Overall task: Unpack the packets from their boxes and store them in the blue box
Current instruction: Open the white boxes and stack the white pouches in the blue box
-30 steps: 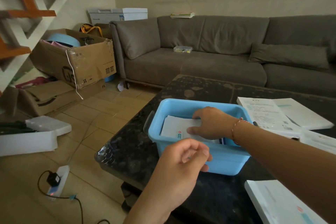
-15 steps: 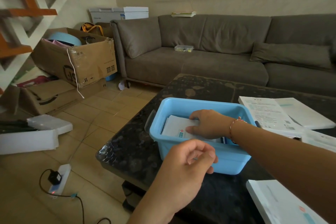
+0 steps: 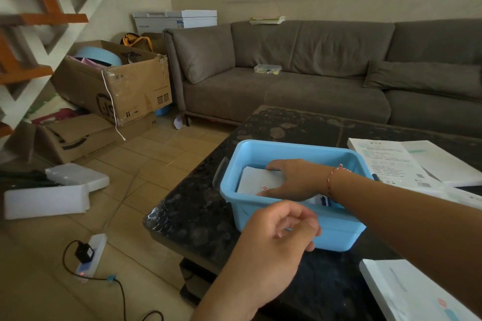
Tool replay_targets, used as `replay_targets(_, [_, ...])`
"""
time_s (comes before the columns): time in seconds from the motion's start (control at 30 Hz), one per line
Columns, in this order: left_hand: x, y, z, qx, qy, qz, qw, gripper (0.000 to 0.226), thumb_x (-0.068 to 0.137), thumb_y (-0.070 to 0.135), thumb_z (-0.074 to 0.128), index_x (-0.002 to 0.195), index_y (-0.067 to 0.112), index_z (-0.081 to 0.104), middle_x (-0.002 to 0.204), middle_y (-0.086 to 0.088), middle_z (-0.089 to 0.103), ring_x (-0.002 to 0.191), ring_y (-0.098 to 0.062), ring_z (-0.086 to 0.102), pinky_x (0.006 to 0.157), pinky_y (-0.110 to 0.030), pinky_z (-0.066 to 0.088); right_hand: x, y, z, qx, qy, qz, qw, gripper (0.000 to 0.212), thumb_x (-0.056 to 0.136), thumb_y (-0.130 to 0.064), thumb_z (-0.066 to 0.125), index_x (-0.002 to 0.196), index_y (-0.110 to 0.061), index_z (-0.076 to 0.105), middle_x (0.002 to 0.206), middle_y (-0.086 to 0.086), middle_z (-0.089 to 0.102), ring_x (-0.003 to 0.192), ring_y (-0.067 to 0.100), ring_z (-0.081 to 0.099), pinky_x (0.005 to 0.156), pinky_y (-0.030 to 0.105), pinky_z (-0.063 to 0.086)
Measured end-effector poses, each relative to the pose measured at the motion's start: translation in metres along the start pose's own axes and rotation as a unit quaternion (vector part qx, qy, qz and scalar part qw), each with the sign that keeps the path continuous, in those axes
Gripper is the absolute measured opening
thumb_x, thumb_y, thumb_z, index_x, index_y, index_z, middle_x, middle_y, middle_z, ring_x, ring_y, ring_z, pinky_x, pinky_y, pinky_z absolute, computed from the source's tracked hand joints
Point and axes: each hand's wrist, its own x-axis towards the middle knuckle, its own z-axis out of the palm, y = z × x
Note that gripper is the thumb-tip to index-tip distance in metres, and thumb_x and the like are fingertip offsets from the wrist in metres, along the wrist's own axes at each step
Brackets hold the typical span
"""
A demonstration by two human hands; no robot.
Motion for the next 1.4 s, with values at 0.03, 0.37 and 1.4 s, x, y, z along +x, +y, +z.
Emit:
replay_targets(0.03, [0.000,0.000,0.000,0.002,-0.001,0.000,1.000,0.011,0.096,0.029,0.057,0.100,0.026,0.068,0.098,0.013,0.074,0.090,-0.004,0.069,0.073,-0.012,0.049,0.001,-0.002,-0.001,-0.009,0.003,-0.002,1.000,0.076,0.083,-0.066,0.057,0.145,-0.028,0.037,0.146,-0.004,0.045,0.130,0.019,0.045,0.107,0.033,0.035])
replay_targets(0.37, [0.000,-0.002,-0.001,0.002,-0.008,0.010,1.000,0.011,0.096,0.029,0.057,0.101,0.027,0.067,0.099,0.013,0.074,0.092,-0.007,0.069,0.071,-0.011,0.048,0.005,-0.006,0.004,0.019,0.020,-0.032,0.999,0.073,0.084,-0.058,0.064,0.145,-0.030,0.034,0.142,-0.003,0.047,0.125,0.018,0.048,0.104,0.033,0.038])
replay_targets(1.4, [0.003,-0.006,0.009,0.021,-0.042,0.003,0.999,0.012,0.096,0.027,0.058,0.095,0.022,0.069,0.095,0.008,0.075,0.083,-0.004,0.068,0.069,-0.011,0.047,-0.037,0.031,-0.032,-0.023,0.119,0.094,0.988,0.018,0.092,-0.021,0.052,0.108,-0.012,0.052,0.105,0.009,0.060,0.084,0.024,0.052,0.072,0.028,0.041])
